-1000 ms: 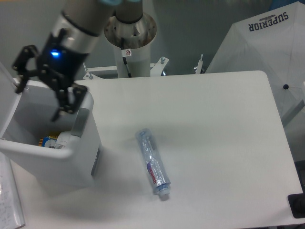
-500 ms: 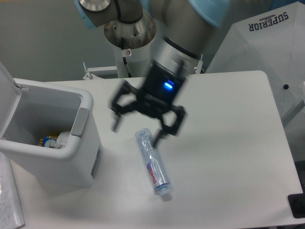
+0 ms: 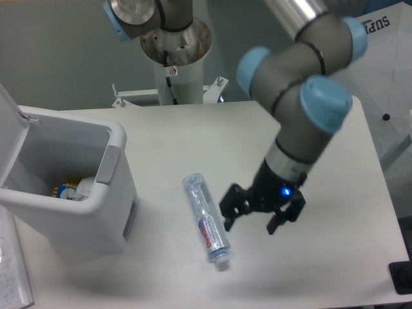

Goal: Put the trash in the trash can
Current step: 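Move the open gripper from the bin to the water bottle's cap end, then lower the gripper and close it around the bottle's cap end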

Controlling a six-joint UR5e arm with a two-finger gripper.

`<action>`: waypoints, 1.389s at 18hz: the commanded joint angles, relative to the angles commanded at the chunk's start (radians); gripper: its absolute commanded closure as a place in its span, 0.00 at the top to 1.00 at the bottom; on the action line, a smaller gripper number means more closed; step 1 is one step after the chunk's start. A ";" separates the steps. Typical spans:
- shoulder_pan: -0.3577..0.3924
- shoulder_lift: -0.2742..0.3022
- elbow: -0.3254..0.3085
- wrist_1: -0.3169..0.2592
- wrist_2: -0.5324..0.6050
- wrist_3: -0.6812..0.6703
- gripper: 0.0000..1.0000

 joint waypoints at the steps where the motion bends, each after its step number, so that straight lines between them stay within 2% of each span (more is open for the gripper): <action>1: -0.005 -0.014 0.006 0.002 0.021 -0.002 1.00; 4: -0.028 -0.064 0.063 -0.008 0.071 -0.063 1.00; 7: -0.054 -0.097 0.084 -0.017 0.143 -0.115 1.00; 10: -0.060 -0.115 0.089 -0.015 0.161 -0.147 1.00; 12: -0.086 -0.147 0.119 -0.017 0.218 -0.173 1.00; 15: -0.118 -0.193 0.161 -0.017 0.233 -0.225 1.00; 18: -0.147 -0.201 0.150 -0.015 0.235 -0.233 1.00; 20: -0.167 -0.216 0.149 -0.020 0.285 -0.235 1.00; 22: -0.186 -0.232 0.149 -0.035 0.336 -0.236 1.00; 25: -0.192 -0.236 0.147 -0.072 0.344 -0.236 1.00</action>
